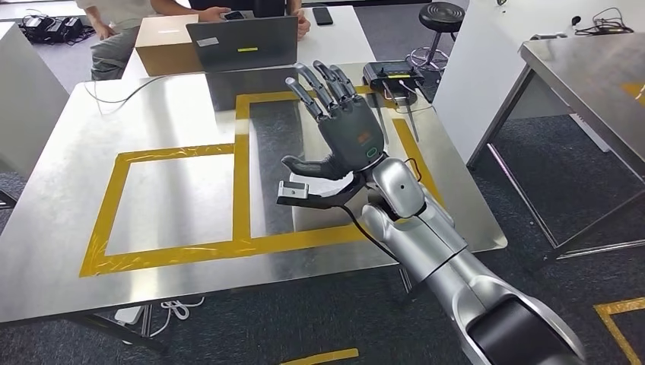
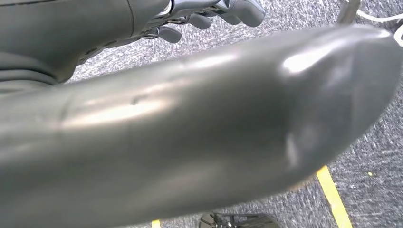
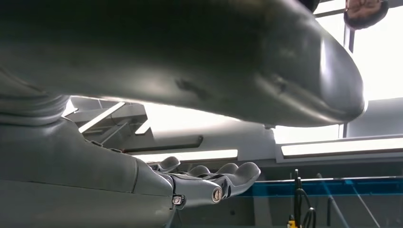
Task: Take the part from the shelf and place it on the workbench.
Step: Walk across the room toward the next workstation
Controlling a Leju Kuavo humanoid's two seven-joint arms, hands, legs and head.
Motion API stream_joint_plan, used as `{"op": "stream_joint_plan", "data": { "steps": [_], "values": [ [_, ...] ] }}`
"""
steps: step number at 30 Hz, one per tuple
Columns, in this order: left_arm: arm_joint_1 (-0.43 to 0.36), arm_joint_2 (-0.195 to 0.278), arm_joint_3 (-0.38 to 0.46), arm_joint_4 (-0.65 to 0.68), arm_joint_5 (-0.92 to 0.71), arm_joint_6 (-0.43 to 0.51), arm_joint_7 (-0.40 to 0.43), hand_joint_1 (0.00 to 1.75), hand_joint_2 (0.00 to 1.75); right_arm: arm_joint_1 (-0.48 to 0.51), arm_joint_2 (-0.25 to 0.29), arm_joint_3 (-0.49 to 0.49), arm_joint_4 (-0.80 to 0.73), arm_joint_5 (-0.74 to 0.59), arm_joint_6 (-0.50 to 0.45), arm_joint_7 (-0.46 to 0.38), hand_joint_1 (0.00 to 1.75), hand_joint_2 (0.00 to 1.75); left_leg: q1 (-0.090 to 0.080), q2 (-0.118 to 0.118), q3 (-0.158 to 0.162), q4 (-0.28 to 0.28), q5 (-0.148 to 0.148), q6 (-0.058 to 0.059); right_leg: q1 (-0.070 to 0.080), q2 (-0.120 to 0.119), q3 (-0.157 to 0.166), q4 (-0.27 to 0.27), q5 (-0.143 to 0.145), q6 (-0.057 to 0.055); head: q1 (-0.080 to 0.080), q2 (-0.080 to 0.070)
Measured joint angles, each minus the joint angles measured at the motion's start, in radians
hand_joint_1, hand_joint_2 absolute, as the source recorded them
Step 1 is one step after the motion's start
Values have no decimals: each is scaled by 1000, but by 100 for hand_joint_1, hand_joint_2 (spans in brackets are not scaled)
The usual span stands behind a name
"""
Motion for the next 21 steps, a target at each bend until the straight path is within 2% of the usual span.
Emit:
{"op": "stream_joint_plan", "data": {
  "steps": [2, 3, 4, 5, 7, 8, 10, 12, 13, 14, 15, 17, 18, 19, 21],
  "values": [
    [0, -1, 1, 0, 0, 0, 0, 0, 0, -3, 0, -1, 0, 0, 0, 0, 0, 0, -5, 0, -3, 1, 5, -3, 10, -2, 91, -147, 48, -21, -1, 0],
    [-1, -1, 1, 0, 0, 1, -1, 0, 0, -5, 1, -2, 0, 1, 0, 0, 0, 0, -6, 0, -5, 1, 8, -6, 14, -4, 121, -200, 62, -29, -1, 0],
    [-1, -2, 2, 0, 0, 1, -1, 0, 0, -7, 2, -4, 0, 2, 1, -1, 0, 0, -5, 1, -6, 1, 11, -11, 19, -5, 135, -229, 68, -36, -1, 0],
    [-2, -2, 4, 0, 0, 2, -2, 0, 0, -7, 3, -6, 0, 2, 3, -2, 0, 0, -4, 2, -7, 0, 15, -17, 22, -7, 135, -236, 70, -40, -1, 0],
    [-3, 0, 6, 0, -5, 2, -2, 0, 0, -7, 4, -13, 0, 2, 9, -3, 0, 0, -3, 4, -11, -2, 19, -28, 18, -7, 133, -247, 84, -47, 1, 0],
    [-3, 1, 6, 0, -9, 1, -1, 0, 0, -6, 6, -17, 0, 2, 12, -5, 0, 0, -3, 3, -17, 8, 8, -34, 14, -7, 132, -254, 92, -51, -1, 0],
    [-3, 3, 7, 0, -20, 0, 3, 0, 0, -4, 10, -26, -1, 4, 16, -10, 0, 0, 0, 1, -50, 86, -51, -48, 7, -9, 126, -264, 107, -55, -4, 0],
    [-3, 3, 7, 0, -25, 0, 7, 0, 0, 3, 11, -30, -4, 11, 17, -14, 0, 0, 6, 1, -98, 218, -123, -61, 4, -9, 113, -262, 115, -56, -5, 0],
    [-2, 3, 7, 0, -25, 0, 7, 0, 0, 9, 11, -31, -6, 15, 18, -15, 0, 0, 10, 1, -110, 262, -140, -66, 3, -9, 105, -260, 119, -54, -5, 0],
    [-2, 4, 7, 0, -25, 0, 8, 0, 0, 14, 11, -32, -9, 18, 20, -15, 0, 0, 13, 1, -105, 271, -140, -70, 0, -9, 99, -257, 122, -51, -5, 0],
    [-2, 4, 7, 0, -25, 0, 7, 0, 0, 19, 11, -34, -12, 20, 21, -15, 0, 0, 16, 1, -80, 240, -123, -74, -3, -9, 92, -253, 125, -47, -5, 0],
    [-2, 4, 7, 0, -24, 1, 4, 0, 0, 23, 10, -41, -19, 24, 26, -15, 0, 0, 22, 0, 4, 104, -76, -81, -7, -8, 81, -242, 129, -37, -6, 0],
    [-2, 2, 8, 0, -24, 1, 2, 0, 0, 24, 10, -45, -23, 27, 27, -16, 0, 0, 23, -3, 35, 48, -61, -77, -7, -8, 75, -236, 130, -31, -6, 0],
    [-3, 1, 8, 0, -24, 1, -1, 0, 0, 25, 9, -49, -26, 29, 28, -16, 0, 0, 23, -6, 52, 15, -55, -71, -6, -7, 70, -232, 134, -24, -5, 0],
    [-2, -2, 8, 0, -24, 2, -3, 0, 0, 29, 8, -53, -31, 32, 28, -16, 0, 0, 20, -11, 49, 9, -48, -49, -4, -4, 64, -233, 143, -10, -4, 0]
  ]
}}
